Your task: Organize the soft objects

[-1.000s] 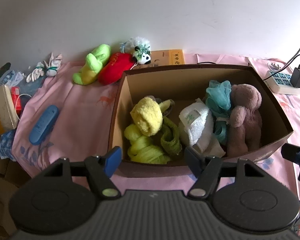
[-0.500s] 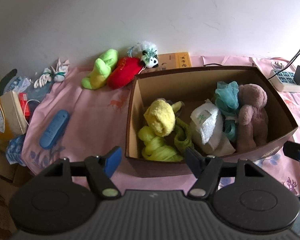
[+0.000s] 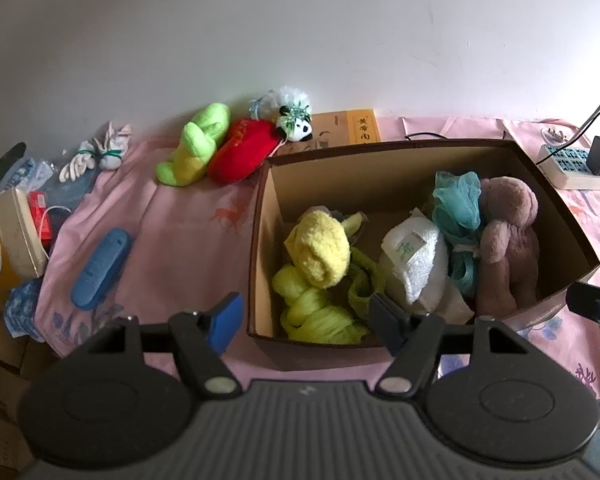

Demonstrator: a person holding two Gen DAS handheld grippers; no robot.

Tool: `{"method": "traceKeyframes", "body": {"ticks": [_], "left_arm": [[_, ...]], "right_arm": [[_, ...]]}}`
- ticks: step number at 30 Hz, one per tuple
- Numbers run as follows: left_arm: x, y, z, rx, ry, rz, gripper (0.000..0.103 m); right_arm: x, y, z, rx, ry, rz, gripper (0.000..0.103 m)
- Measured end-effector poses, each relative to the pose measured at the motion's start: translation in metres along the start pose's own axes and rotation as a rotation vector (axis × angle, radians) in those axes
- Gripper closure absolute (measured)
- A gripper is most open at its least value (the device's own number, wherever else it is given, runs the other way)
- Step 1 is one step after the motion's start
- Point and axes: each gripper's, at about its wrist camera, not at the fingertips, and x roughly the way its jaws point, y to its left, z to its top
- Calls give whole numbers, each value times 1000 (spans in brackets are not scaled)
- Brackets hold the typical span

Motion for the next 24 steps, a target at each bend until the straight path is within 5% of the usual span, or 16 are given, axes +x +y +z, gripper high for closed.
{"method": "traceKeyframes", "body": {"ticks": [24], "left_arm": [[24,-3,1,-2,31,-30,31]], "right_arm": [[19,1,2,-2,46,-28,76]]}}
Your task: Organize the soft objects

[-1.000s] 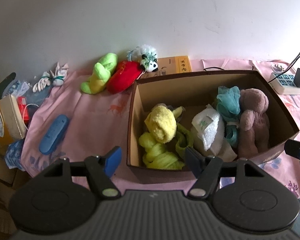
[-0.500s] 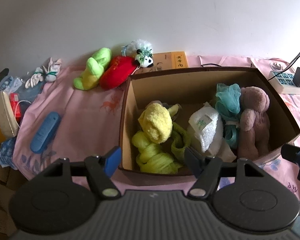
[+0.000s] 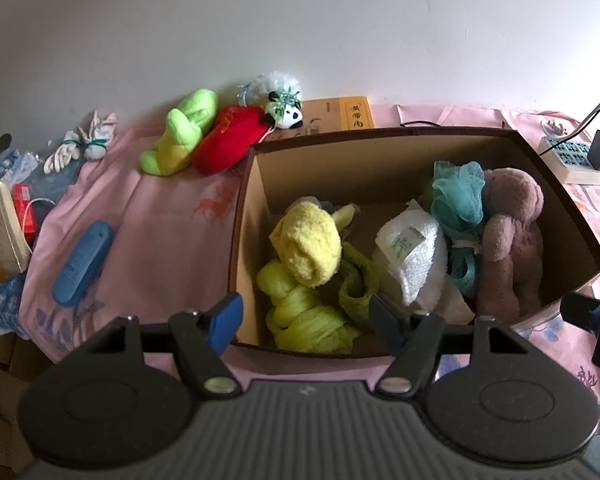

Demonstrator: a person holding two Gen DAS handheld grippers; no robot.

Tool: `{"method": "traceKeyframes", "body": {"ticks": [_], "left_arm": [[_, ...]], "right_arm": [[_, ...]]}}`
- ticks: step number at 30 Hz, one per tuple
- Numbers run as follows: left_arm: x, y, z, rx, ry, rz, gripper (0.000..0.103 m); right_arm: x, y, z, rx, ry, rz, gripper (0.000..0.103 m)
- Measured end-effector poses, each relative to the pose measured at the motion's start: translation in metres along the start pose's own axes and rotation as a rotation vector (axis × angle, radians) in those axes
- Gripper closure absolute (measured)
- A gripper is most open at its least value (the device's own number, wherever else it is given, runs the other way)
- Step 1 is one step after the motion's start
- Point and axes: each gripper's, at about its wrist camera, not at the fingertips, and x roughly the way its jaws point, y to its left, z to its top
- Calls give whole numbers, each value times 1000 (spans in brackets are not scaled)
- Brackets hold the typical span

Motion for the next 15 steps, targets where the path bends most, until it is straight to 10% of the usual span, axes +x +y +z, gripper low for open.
{"method": "traceKeyframes", "body": {"ticks": [15], "left_arm": [[4,-1,1,2,10,-3,31]], "right_arm": [[4,-2,-1,3,9,-2,75]]}}
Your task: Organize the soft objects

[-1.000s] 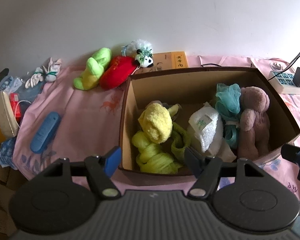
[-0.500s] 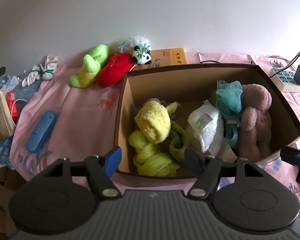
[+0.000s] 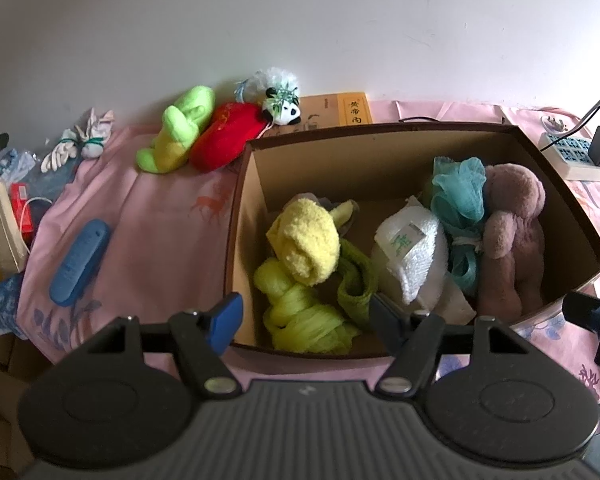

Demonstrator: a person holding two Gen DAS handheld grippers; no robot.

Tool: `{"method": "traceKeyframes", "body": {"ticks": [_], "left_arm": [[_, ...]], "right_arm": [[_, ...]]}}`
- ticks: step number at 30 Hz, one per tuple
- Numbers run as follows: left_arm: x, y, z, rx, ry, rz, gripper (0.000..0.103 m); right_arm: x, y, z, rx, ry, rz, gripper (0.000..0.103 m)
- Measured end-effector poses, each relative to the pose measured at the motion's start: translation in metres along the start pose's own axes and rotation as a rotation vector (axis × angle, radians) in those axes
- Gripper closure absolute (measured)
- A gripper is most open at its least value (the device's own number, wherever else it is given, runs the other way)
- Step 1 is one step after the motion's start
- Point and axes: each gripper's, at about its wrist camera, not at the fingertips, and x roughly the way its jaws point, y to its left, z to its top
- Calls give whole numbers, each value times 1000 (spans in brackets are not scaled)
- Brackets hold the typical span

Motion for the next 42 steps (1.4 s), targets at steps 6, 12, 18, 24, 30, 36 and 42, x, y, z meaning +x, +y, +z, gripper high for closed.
{"method": "traceKeyframes", "body": {"ticks": [6,12,18,24,30,36,42], "left_arm": [[0,0,0,-2,1,1,31],[1,0,0,-2,3,-1,31],[1,1,-1,-5,-1,2,31],[0,2,-1,-10,-5,3,31],[-3,2,-1,-12,-13,10,31],[-4,1,-1,-10,-14,7,31],[-4,1,-1,-10,-16,7,31]], "right_arm": [[0,0,-1,-1,-1,1,75],[0,0,-1,1,-4,5,75],[-3,-1,1,12,-23,11,75],[-3,1,0,1,-30,23,75],[-5,3,0,-11,-41,30,75],[-6,4,1,-16,-49,29,75],[-6,5,1,-18,-48,28,75]]}}
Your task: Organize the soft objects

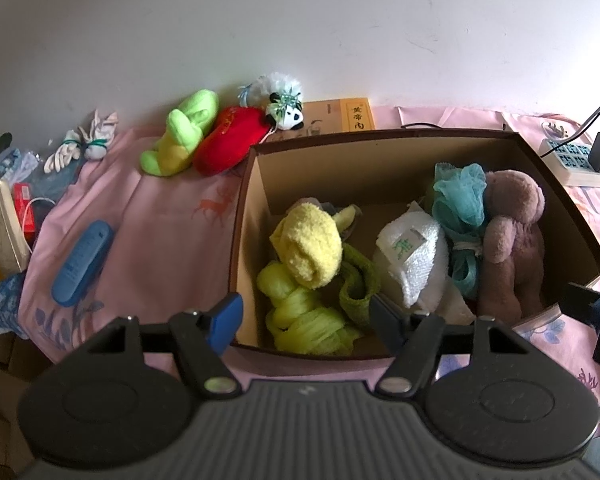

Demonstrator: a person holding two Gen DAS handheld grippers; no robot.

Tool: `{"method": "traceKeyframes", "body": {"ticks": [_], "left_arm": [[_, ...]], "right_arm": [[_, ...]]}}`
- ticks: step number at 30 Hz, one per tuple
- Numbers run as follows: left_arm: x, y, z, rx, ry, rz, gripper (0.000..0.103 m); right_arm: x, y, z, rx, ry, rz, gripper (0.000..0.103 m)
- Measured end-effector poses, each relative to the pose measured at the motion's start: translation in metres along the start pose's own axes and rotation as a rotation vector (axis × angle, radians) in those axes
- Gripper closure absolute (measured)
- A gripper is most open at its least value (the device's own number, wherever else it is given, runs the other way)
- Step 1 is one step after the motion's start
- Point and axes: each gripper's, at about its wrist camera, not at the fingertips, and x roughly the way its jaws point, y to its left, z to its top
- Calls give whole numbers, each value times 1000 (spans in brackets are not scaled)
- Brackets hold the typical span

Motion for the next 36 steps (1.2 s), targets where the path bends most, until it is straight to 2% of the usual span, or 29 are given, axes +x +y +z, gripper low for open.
{"method": "traceKeyframes", "body": {"ticks": [26,36], "left_arm": [[0,-2,1,4,1,-1,31],[2,-2,1,-2,4,-24,31]], "right_arm": [[0,2,0,-3,2,0,75],[0,2,0,-4,2,0,75]]}}
